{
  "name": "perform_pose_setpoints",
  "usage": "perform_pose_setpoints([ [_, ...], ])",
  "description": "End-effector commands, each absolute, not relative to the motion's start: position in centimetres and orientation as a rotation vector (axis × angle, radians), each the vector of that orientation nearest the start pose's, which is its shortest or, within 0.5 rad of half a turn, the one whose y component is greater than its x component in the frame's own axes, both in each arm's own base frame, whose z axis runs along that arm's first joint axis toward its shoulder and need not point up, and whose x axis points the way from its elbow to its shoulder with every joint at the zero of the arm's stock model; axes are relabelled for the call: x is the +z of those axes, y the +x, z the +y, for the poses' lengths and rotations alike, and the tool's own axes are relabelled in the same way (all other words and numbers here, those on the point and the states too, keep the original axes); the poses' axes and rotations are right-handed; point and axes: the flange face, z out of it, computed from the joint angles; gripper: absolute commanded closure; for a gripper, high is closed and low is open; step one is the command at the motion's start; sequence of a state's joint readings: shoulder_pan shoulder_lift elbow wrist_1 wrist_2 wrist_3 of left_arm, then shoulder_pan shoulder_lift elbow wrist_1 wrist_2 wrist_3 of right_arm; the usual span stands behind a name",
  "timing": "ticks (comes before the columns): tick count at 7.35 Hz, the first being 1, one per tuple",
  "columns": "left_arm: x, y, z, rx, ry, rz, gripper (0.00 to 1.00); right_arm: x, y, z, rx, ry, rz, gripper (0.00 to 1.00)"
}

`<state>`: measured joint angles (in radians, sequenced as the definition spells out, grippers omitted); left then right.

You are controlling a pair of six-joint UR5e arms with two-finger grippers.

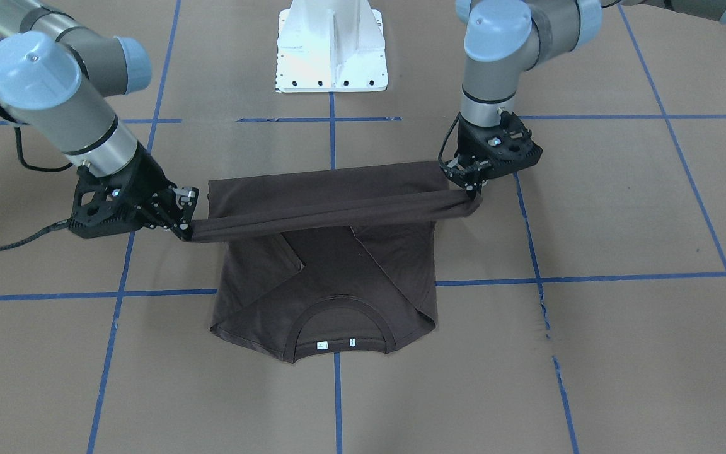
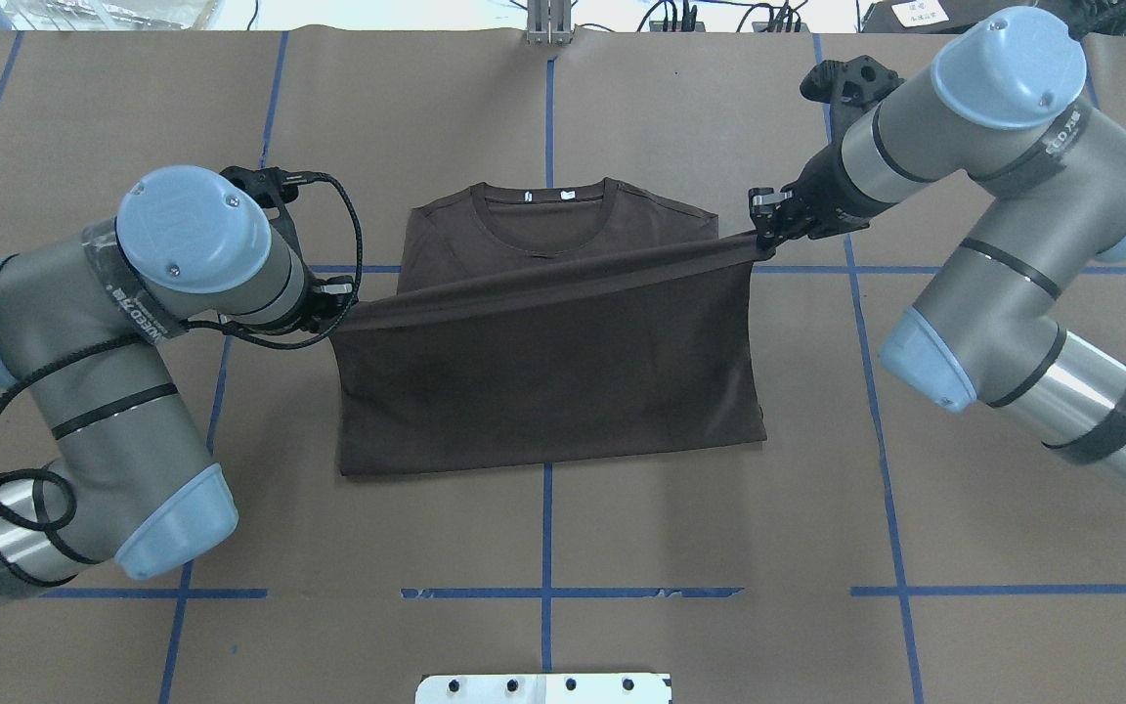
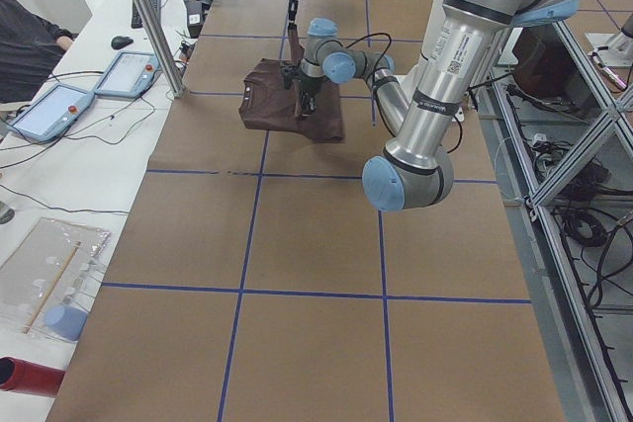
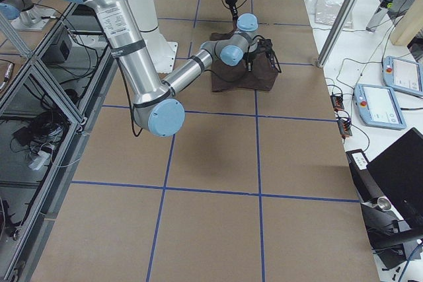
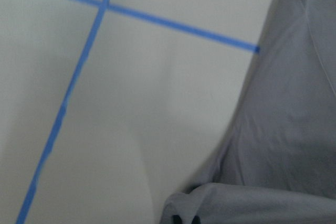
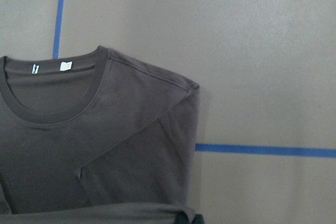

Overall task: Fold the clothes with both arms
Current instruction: 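Carry the hem with both grippers toward the collar and release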

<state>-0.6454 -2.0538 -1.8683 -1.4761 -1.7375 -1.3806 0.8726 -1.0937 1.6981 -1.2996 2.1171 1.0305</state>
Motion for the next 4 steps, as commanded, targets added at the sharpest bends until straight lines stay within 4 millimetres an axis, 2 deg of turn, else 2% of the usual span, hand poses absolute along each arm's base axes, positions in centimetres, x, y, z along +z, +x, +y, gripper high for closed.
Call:
perform_pose_setpoints([
  [1, 28.9, 43.2, -50.8, -0.398, 0.159, 0.694, 1.0, 28.5, -36.8, -59.7, 0.078, 0.159, -0.959, 1.0],
  [2, 28.9, 43.6, -52.3, -0.407, 0.167, 0.7, 1.0, 28.7, -37.6, -60.7, 0.081, 0.151, -0.948, 1.0],
  [3, 28.4, 43.6, -52.8, -0.411, 0.183, 0.725, 1.0, 28.8, -38.1, -61.4, 0.084, 0.144, -0.941, 1.0],
  [4, 27.4, 44.6, -54.0, -0.416, 0.185, 0.728, 1.0, 29.2, -38.6, -61.5, 0.084, 0.135, -0.933, 1.0],
])
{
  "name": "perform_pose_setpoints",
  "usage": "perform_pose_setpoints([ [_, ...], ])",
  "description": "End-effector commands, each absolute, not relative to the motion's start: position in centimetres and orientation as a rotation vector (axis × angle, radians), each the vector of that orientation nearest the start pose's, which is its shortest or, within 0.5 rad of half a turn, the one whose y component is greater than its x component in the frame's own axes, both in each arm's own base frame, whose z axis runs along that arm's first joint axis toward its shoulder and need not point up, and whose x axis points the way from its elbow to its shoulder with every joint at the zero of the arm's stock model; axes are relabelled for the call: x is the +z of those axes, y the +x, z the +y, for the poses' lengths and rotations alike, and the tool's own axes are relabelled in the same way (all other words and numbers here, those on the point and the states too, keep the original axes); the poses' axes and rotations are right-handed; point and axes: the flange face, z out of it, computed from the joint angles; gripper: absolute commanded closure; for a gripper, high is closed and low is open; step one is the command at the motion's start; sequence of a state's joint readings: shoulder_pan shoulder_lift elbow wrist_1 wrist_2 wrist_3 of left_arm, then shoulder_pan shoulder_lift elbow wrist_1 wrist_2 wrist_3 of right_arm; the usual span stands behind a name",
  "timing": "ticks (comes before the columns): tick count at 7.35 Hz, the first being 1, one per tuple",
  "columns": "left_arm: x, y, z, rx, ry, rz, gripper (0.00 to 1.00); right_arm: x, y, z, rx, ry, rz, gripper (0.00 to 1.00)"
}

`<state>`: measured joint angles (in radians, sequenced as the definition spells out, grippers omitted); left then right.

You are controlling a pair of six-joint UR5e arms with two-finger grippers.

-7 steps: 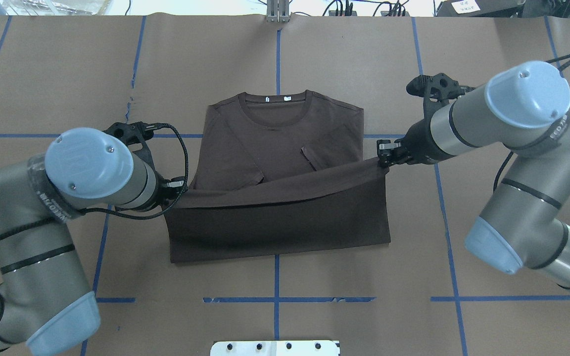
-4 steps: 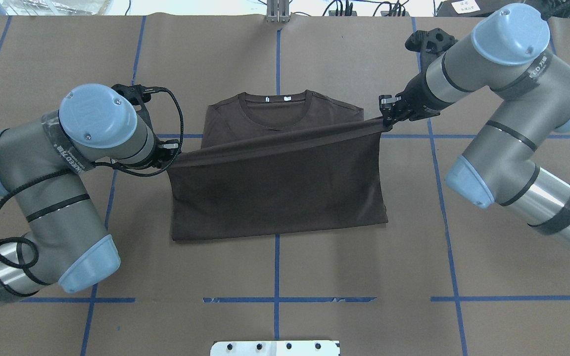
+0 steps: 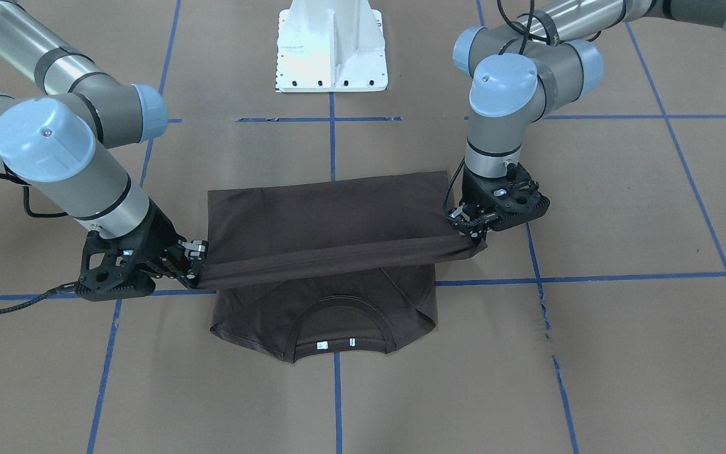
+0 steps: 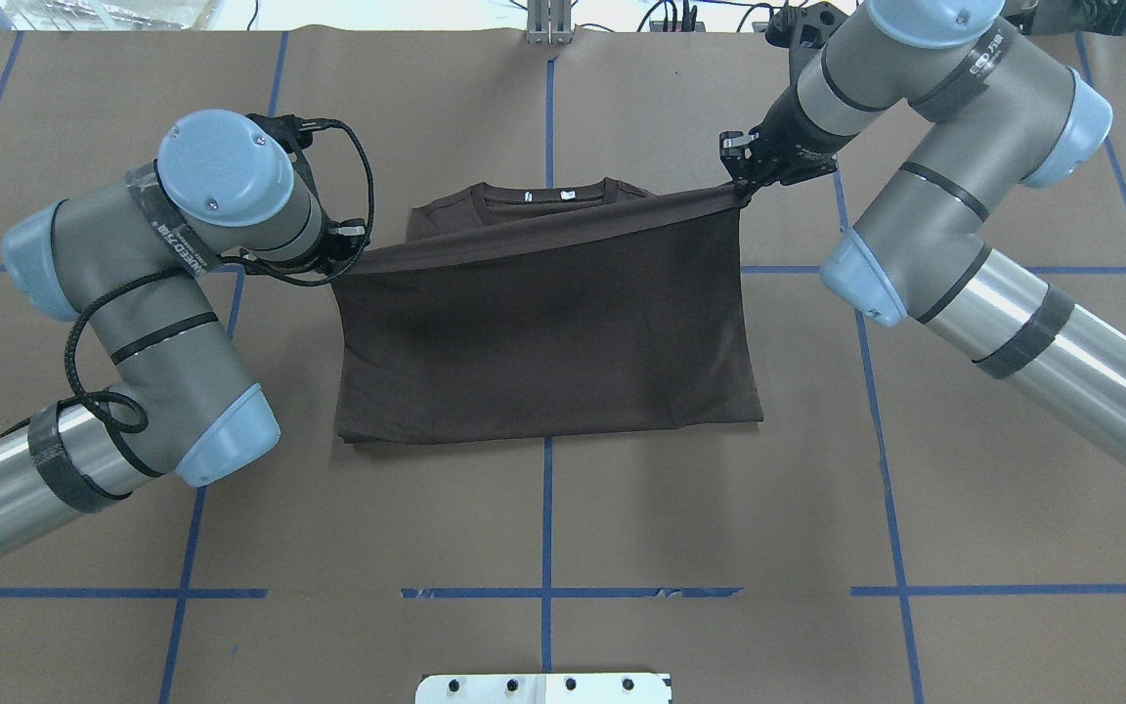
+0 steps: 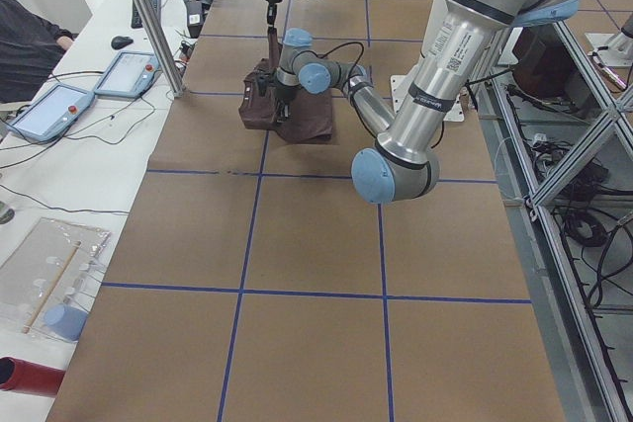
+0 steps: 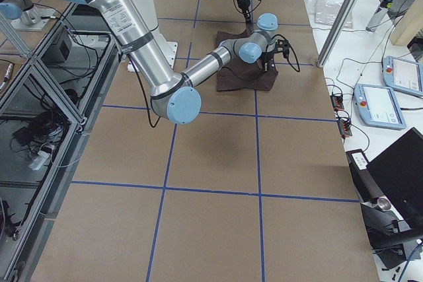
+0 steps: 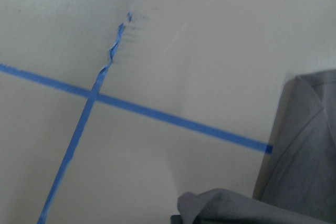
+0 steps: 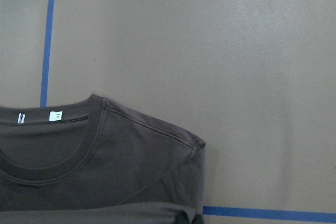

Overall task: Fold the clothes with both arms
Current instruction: 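Carry the hem with both grippers toward the collar and release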

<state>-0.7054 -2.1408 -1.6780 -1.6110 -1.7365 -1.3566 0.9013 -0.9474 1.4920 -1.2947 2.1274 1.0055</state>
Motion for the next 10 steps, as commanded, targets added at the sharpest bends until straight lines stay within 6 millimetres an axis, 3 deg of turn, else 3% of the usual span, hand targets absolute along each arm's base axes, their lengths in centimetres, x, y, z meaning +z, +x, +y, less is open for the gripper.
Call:
perform_pose_setpoints([
  [1, 26.9, 45.9, -55.1, -0.419, 0.179, 0.717, 1.0, 29.8, -38.8, -61.5, 0.084, 0.126, -0.926, 1.0],
  [3, 25.5, 46.3, -55.5, -0.427, 0.183, 0.733, 1.0, 30.3, -40.8, -60.4, 0.062, 0.11, -0.918, 1.0],
  [4, 26.1, 46.8, -56.0, -0.433, 0.174, 0.718, 1.0, 31.0, -41.3, -60.3, 0.061, 0.099, -0.908, 1.0],
  [5, 26.4, 47.1, -56.2, -0.434, 0.176, 0.721, 0.78, 31.4, -41.5, -60.4, 0.062, 0.093, -0.903, 1.0],
  [6, 27.5, 47.6, -56.8, -0.436, 0.179, 0.717, 0.04, 31.5, -41.4, -60.5, 0.064, 0.093, -0.902, 0.68],
  [7, 27.7, 46.9, -57.6, -0.449, 0.183, 0.715, 0.0, 31.3, -41.2, -60.7, 0.073, 0.1, -0.9, 0.01],
  [10, 27.2, 45.6, -58.5, -0.457, 0.191, 0.722, 0.0, 31.2, -40.9, -60.9, 0.085, 0.085, -0.909, 0.0],
])
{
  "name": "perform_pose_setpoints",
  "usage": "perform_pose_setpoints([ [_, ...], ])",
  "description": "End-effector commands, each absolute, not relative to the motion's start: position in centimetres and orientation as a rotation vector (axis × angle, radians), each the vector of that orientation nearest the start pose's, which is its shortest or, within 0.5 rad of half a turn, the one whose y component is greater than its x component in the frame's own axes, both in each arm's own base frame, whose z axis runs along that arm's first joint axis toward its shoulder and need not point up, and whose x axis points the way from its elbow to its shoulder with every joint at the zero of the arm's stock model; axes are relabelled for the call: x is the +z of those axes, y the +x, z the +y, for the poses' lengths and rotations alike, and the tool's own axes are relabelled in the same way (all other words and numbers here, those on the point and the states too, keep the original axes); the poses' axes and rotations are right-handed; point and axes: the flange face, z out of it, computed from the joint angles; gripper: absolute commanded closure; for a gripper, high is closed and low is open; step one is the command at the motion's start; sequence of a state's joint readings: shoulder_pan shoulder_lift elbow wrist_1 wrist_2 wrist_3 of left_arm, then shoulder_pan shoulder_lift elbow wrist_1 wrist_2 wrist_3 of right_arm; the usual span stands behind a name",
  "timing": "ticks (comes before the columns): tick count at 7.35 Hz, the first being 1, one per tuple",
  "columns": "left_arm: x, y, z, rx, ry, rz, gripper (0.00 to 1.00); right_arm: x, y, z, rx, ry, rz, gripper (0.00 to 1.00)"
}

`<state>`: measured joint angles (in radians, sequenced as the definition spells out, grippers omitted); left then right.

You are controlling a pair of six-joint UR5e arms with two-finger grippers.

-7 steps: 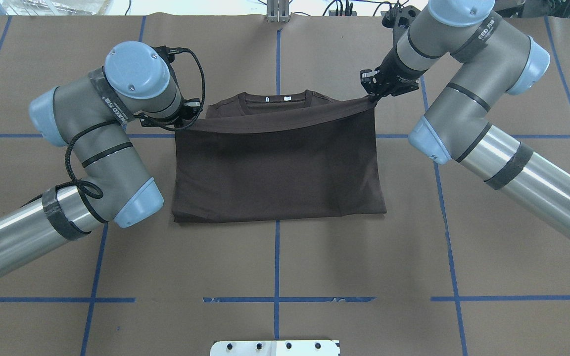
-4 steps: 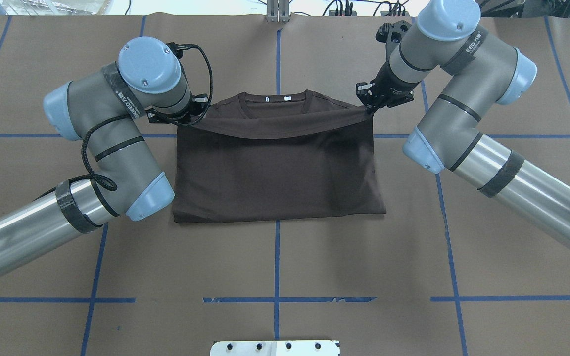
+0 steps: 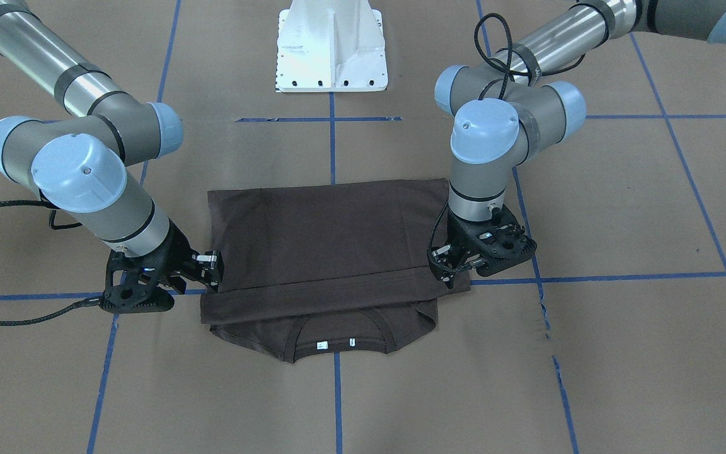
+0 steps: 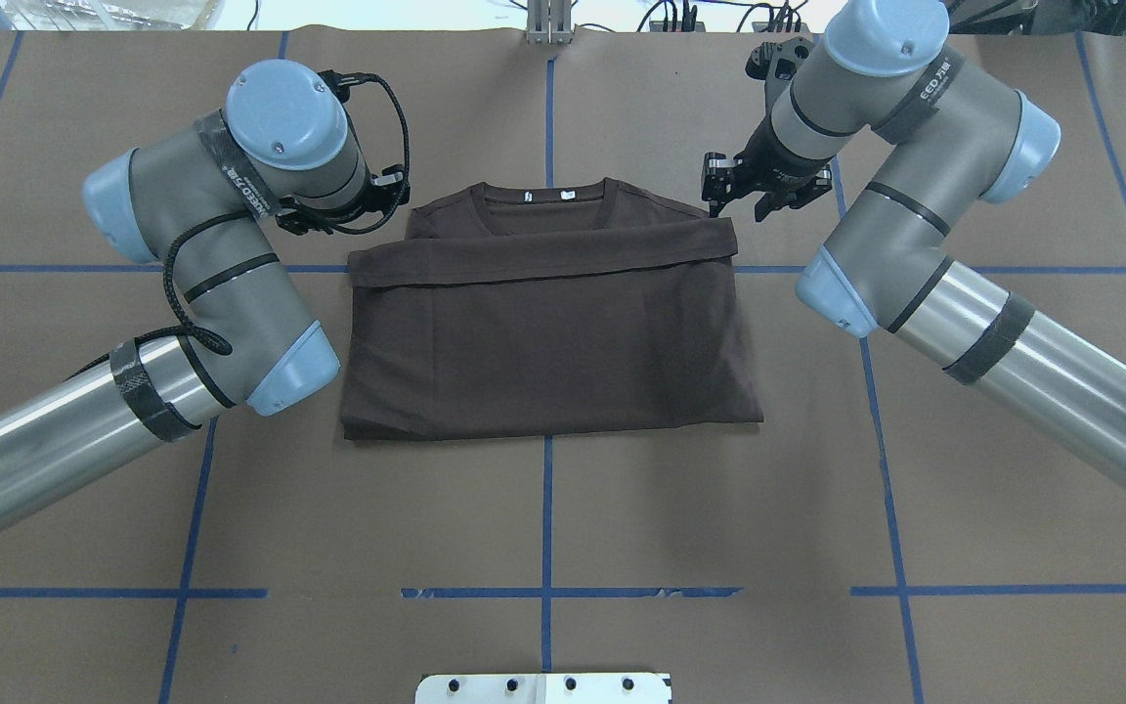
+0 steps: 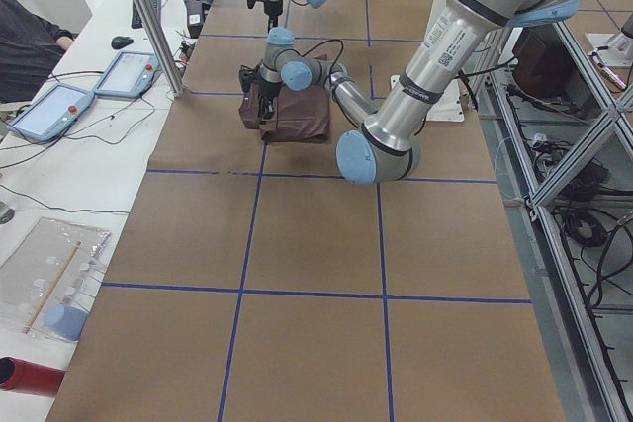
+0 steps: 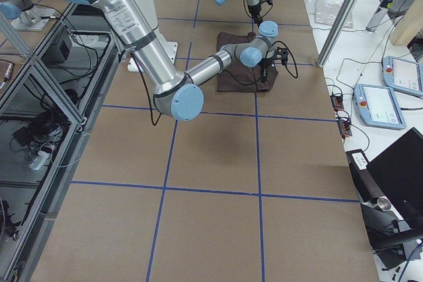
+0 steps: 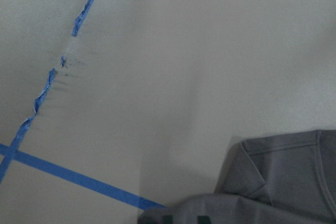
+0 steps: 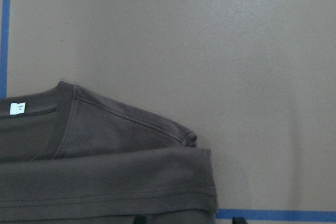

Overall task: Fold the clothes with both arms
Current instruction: 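Move the right gripper down to the folded shirt's side edge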

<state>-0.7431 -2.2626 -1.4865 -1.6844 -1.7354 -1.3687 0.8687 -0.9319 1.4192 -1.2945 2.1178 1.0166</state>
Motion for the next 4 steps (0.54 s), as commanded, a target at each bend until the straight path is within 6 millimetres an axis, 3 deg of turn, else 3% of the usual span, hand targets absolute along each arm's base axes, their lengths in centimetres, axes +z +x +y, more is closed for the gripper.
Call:
perform_pose_setpoints([
  [1, 26.4, 45.4, -58.2, -0.454, 0.194, 0.734, 0.0, 30.7, -41.9, -58.7, 0.07, 0.071, -0.929, 0.0],
  [2, 25.1, 44.8, -57.4, -0.444, 0.187, 0.769, 0.0, 32.9, -43.1, -53.0, 0.083, 0.019, -0.928, 0.0],
  [3, 24.5, 44.3, -56.9, -0.446, 0.185, 0.78, 0.0, 33.5, -43.7, -48.7, 0.099, 0.014, -0.924, 0.0],
  [4, 23.8, 43.8, -56.4, -0.448, 0.181, 0.774, 0.0, 35.5, -44.7, -44.8, 0.092, 0.031, -0.883, 0.0],
])
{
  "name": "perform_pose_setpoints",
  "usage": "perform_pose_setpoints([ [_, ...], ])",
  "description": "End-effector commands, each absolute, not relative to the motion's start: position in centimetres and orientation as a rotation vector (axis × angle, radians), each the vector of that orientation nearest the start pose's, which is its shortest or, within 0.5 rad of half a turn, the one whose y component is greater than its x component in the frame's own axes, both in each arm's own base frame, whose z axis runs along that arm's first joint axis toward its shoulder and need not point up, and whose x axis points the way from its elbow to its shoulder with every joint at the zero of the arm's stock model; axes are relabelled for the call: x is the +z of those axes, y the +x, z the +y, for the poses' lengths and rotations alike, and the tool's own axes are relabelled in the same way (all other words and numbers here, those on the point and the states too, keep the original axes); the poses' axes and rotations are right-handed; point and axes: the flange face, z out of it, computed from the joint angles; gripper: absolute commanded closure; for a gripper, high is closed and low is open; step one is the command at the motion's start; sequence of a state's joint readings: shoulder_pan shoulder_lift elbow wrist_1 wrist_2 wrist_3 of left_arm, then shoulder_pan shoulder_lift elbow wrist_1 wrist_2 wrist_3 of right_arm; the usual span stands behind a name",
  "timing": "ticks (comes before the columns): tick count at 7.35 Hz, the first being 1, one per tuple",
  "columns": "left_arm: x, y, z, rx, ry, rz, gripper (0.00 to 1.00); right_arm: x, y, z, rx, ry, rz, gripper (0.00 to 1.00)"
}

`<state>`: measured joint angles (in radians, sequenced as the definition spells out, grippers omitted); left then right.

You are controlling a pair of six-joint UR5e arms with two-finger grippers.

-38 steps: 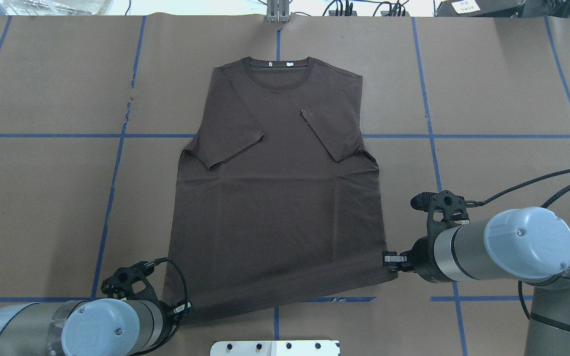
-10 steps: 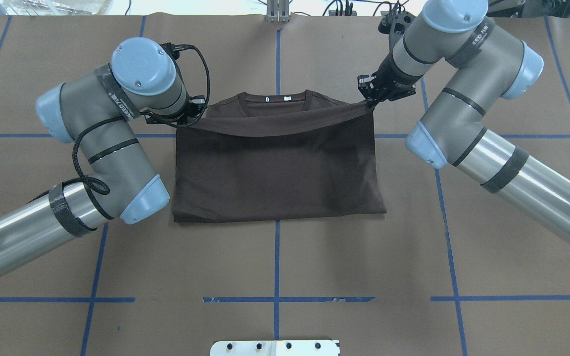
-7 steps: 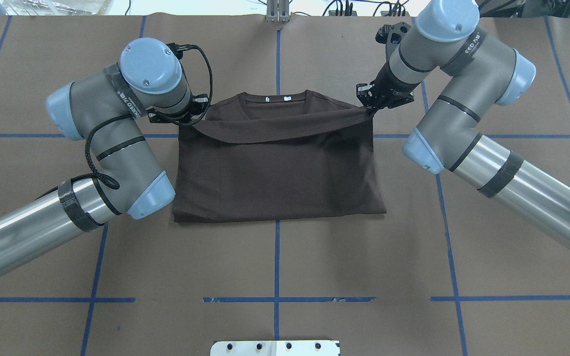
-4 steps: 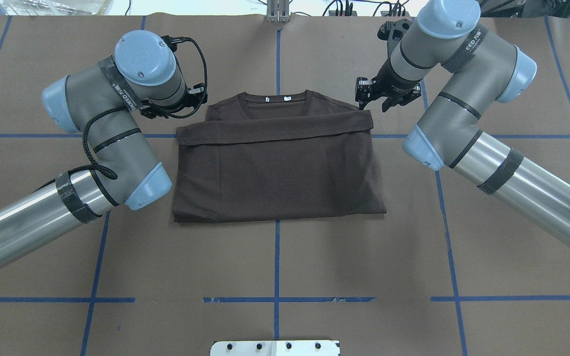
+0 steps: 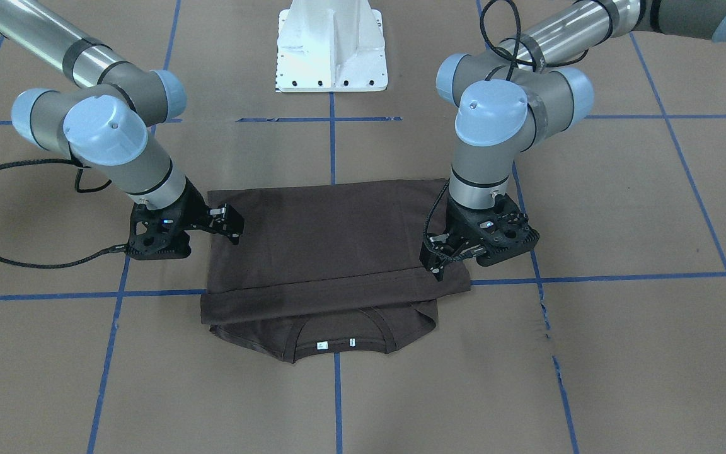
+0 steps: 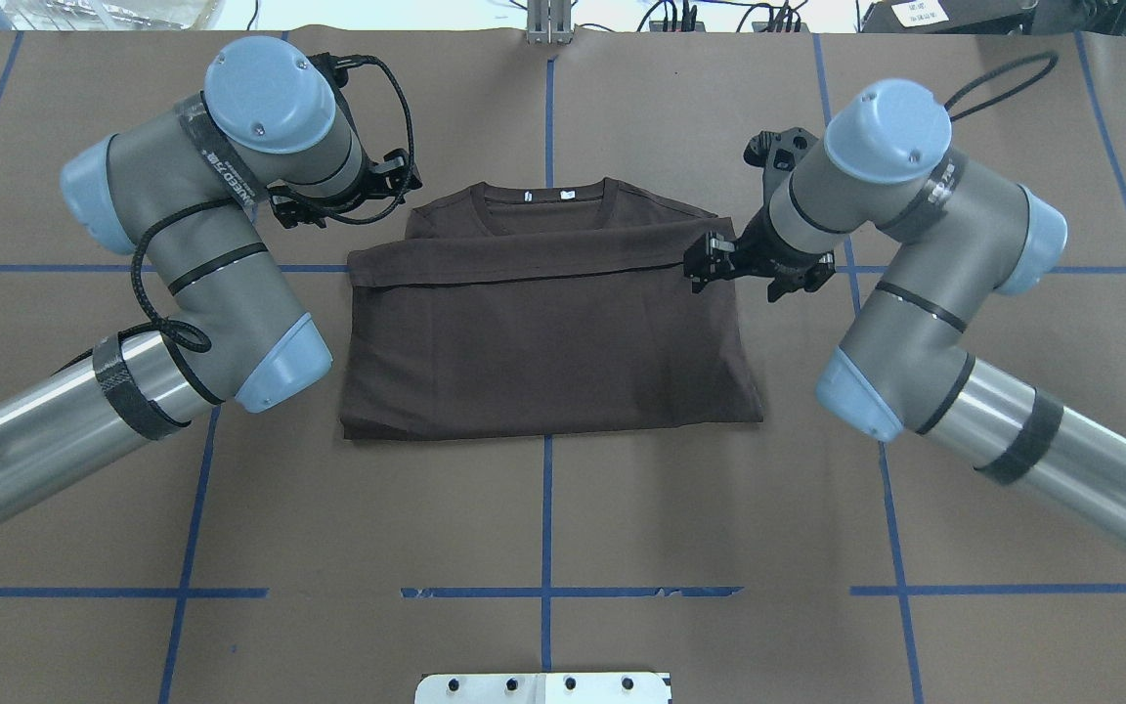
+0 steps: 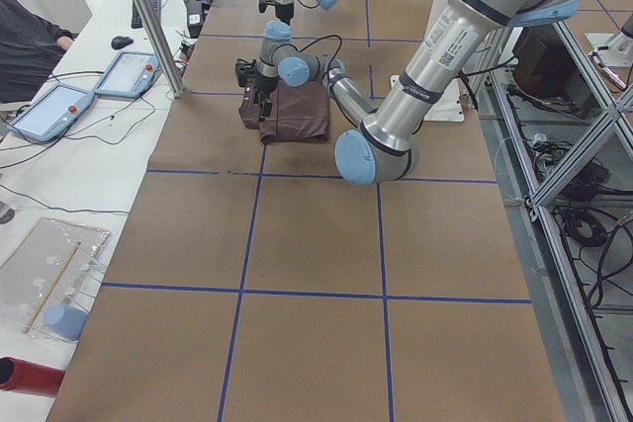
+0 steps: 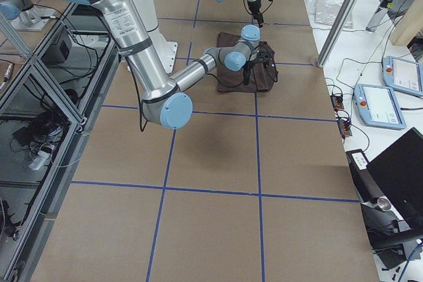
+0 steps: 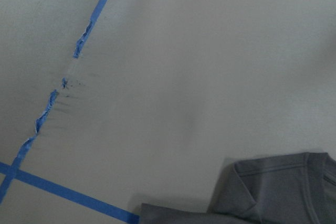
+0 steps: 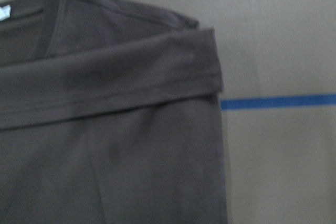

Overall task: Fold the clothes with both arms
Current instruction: 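Move the right gripper down to the folded shirt's side edge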

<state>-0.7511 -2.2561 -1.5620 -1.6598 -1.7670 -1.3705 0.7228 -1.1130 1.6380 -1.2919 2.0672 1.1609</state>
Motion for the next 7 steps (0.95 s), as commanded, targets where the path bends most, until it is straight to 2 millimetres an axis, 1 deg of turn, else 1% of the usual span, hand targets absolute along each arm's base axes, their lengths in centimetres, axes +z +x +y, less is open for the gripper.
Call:
perform_pose_setpoints([
  [1, 23.0, 43.2, -55.9, -0.448, 0.18, 0.772, 0.0, 36.2, -44.5, -43.6, 0.106, 0.031, -0.871, 0.0],
  [2, 22.6, 43.0, -55.7, -0.448, 0.18, 0.771, 0.0, 37.1, -44.9, -42.1, 0.095, 0.014, -0.861, 0.0],
  [3, 22.4, 42.9, -55.6, -0.447, 0.182, 0.775, 0.0, 37.3, -45.6, -41.4, 0.082, 0.007, -0.856, 0.0],
  [4, 22.2, 42.8, -55.6, -0.447, 0.183, 0.776, 0.0, 37.5, -45.9, -41.2, 0.077, 0.004, -0.852, 0.01],
  [5, 22.1, 42.8, -55.5, -0.447, 0.183, 0.778, 0.0, 37.6, -47.0, -40.2, 0.056, -0.005, -0.848, 0.05],
  [6, 22.1, 42.8, -55.5, -0.447, 0.183, 0.778, 0.0, 37.7, -47.3, -40.1, 0.053, -0.007, -0.847, 0.13],
  [7, 22.2, 42.8, -55.5, -0.447, 0.183, 0.776, 0.0, 38.0, -47.4, -40.2, 0.055, -0.01, -0.841, 0.38],
])
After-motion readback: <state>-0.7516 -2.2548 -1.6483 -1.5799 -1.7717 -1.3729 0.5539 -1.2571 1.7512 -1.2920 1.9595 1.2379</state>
